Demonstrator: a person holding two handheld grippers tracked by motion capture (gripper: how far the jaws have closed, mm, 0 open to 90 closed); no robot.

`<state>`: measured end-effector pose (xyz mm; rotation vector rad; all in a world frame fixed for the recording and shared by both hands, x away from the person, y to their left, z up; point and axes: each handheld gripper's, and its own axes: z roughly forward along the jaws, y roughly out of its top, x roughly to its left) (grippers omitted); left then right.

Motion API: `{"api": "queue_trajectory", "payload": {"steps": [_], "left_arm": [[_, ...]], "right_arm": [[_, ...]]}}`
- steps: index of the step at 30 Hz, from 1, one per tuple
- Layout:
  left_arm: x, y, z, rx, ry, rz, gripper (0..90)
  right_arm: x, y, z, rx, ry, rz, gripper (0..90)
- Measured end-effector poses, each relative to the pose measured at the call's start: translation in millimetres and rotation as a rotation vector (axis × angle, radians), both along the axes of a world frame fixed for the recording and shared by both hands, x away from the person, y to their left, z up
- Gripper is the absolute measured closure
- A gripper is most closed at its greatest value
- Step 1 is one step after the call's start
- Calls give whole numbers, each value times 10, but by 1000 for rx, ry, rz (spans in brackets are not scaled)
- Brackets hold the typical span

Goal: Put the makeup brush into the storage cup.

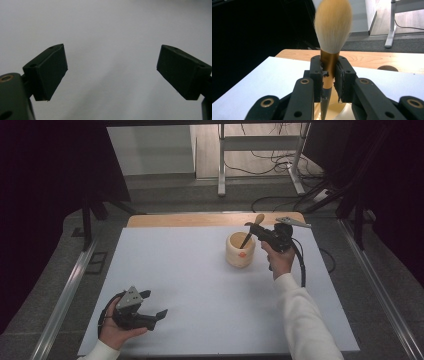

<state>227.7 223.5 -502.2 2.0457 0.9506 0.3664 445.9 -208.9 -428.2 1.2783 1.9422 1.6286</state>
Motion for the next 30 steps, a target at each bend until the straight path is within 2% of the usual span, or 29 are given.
{"api": "queue_trajectory", "payload": {"steps": [7,8,9,10,14,16,21,26,30], "left_arm": [[1,-1,-3,1,1,-1,104],[1,0,-3,2,1,-1,104],[1,0,-4,2,1,-1,104],[1,1,-4,1,1,-1,104],[0,-1,-2,2,1,-1,104],[-1,-2,-1,2,0,-1,104],[0,-2,-2,2,1,-1,104],[0,-4,-3,3,2,-3,104],[-1,-7,-1,3,1,-3,104]], "right_arm": [[2,-4,-6,6,-3,13,766],[2,2,-9,8,-8,18,720],[6,8,-12,16,-14,30,529],[11,26,-12,32,-7,32,391],[0,45,-5,56,-4,59,226],[-14,49,5,37,-6,51,172],[-46,9,43,32,8,37,126],[-95,-34,100,22,-2,45,102],[-166,-62,152,-6,-11,56,79]]}}
